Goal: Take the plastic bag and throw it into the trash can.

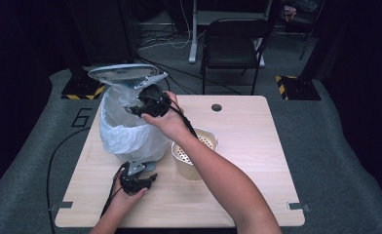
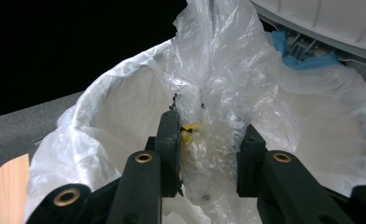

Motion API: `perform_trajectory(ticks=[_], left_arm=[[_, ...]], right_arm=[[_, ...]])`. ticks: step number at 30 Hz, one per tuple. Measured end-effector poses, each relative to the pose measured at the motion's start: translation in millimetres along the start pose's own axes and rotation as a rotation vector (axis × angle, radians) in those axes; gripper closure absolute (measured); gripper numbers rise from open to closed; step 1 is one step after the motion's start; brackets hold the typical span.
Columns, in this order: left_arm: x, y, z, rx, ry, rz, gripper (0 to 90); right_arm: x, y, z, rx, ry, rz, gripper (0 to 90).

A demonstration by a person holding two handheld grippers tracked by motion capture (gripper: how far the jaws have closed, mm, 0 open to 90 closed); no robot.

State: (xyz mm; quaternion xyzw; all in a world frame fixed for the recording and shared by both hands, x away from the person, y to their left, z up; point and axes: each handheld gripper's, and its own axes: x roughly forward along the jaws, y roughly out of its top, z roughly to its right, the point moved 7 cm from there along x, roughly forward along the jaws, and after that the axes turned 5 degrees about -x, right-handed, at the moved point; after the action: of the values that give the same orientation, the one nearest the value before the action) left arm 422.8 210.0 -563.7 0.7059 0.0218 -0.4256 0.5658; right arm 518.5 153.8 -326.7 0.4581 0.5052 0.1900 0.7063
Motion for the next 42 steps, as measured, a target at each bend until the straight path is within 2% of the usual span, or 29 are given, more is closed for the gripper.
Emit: perform_trajectory(ticks=[8,12,16,20,24,27,30,39,42], left_arm=[[-0.5,-0.3,0.1,0.005,-0.002,-0.009,40.9],[-0.4,-0.5,1.2,-0.008,-0.012,-0.010,40.9],[-0.6,-0.3,0.1,0.000,-0.004,-0.009,40.9],[-0.6,-0.3,0.4,-0.002,-0.006,-0.010,40.9],[-0.6,-0.4,0.5,-0.003,-0.006,-0.010,40.9],[-0.6,-0.4,0.4,-0.002,-0.006,-0.010,40.9],[-0.5,-0.4,0.5,-0.004,-0.007,-0.009,40.9],[-0.6,-0.5,0.6,-0.003,-0.006,-0.010,40.9],[-0.6,-0.4,0.5,-0.002,-0.006,-0.010,40.9]], right_arm=[[8.1,5.7,1.1,-0.005,-0.026,-0.014,68.8],[12.8,6.4,2.4,-0.012,-0.034,-0.011,68.7],[14.0,6.8,2.6,0.009,-0.041,-0.019,68.4],[15.7,6.8,3.4,0.003,-0.042,-0.024,67.6],[17.3,6.4,3.7,0.014,-0.044,-0.026,58.5],[16.1,6.2,4.5,0.022,-0.065,-0.027,47.5],[12.7,8.5,4.5,0.049,-0.065,-0.002,43.4],[2.6,10.7,1.0,0.029,-0.065,0.009,44.6],[-6.8,10.4,-1.0,0.004,-0.076,0.007,46.9]])
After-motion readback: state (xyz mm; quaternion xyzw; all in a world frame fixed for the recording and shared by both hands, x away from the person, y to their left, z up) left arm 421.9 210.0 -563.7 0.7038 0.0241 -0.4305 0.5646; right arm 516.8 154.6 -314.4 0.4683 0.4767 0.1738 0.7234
